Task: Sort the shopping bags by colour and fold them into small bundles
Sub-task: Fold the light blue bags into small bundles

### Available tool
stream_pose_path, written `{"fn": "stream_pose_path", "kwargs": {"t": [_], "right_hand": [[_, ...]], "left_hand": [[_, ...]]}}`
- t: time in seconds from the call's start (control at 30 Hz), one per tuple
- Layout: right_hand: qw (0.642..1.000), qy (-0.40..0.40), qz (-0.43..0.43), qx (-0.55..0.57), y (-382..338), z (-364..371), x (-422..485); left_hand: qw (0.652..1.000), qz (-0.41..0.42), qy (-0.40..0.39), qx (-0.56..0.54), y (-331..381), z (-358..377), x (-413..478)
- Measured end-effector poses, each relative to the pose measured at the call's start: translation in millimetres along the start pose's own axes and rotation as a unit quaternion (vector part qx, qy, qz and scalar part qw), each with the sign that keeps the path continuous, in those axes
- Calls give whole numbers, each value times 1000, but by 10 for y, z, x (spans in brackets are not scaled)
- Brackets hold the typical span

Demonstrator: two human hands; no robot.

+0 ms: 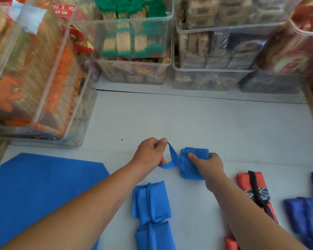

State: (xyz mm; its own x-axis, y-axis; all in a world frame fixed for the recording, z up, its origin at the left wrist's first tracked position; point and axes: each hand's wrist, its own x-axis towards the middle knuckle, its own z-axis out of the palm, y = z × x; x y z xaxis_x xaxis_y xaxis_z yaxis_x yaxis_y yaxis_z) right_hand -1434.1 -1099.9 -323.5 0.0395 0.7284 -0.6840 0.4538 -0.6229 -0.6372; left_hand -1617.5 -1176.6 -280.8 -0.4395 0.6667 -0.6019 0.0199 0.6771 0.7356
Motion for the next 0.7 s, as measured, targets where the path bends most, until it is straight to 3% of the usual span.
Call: {"fn": "stream_pose_path", "kwargs": {"t": [0.17,0.33,0.43,0.53,0.63,0.7], "right_hand": [[987,-95,-123,51,-130,-343,-656],[923,-228,-306,-49,-192,-1016,-1565],[856,-230,-440,-145,-157,-1212,-1928],[813,-223,-509,-174,-123,-1298,-2072],[799,-212,-544,-145,-121,-1368,-2142],[815,-209,-524,-134,-137,-1396,-2200]], "left_hand": [[999,-11,-3,35,77,-143,-338],[989,-59,-109,77,193,-236,-975],[981,-17,-157,110,346,-139,-1379],[978,48,-181,90,511,-80,-1718],[972,108,-189,91,630,-112,-2010],[970,120,-194,84,689,-141,-2202]]}}
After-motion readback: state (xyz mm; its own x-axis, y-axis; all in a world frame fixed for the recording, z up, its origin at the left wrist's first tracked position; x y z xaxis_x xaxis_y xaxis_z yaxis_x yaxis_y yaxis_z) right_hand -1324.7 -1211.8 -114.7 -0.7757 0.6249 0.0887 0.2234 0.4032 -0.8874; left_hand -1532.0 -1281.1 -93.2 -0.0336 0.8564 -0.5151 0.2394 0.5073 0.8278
